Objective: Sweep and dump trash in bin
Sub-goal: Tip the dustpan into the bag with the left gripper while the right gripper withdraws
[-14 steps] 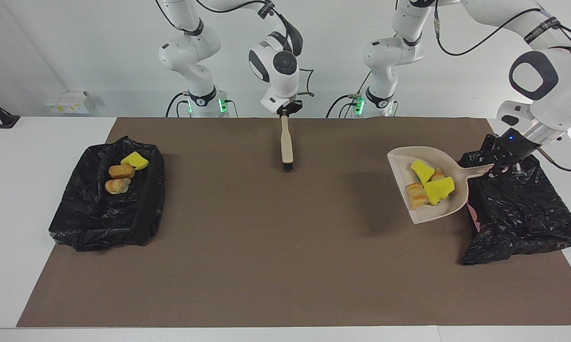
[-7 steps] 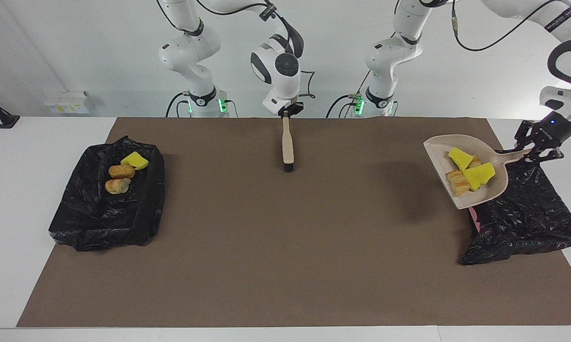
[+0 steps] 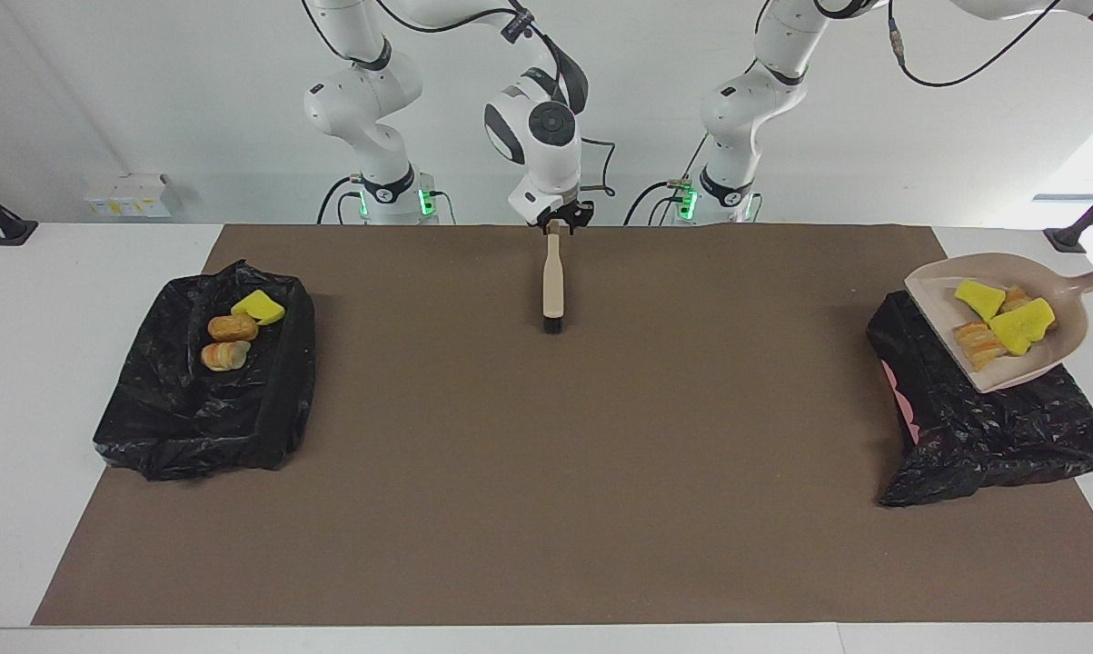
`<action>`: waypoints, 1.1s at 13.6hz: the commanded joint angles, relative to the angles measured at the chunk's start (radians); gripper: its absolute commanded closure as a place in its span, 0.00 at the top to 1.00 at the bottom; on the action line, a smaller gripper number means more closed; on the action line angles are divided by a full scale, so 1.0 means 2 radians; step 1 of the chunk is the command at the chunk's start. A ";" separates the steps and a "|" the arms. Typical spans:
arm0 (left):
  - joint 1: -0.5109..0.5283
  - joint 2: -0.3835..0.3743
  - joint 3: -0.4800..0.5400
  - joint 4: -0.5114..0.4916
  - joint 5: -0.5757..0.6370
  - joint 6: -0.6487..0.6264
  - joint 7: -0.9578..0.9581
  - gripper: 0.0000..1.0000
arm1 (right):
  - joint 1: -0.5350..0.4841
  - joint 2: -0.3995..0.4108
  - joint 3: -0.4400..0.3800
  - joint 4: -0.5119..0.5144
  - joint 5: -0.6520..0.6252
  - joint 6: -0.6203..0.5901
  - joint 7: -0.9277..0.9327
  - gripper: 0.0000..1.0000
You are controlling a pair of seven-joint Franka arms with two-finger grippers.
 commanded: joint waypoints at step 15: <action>-0.089 -0.065 -0.009 -0.037 0.299 -0.027 -0.155 0.00 | -0.269 0.021 -0.009 0.376 -0.191 -0.261 -0.151 1.00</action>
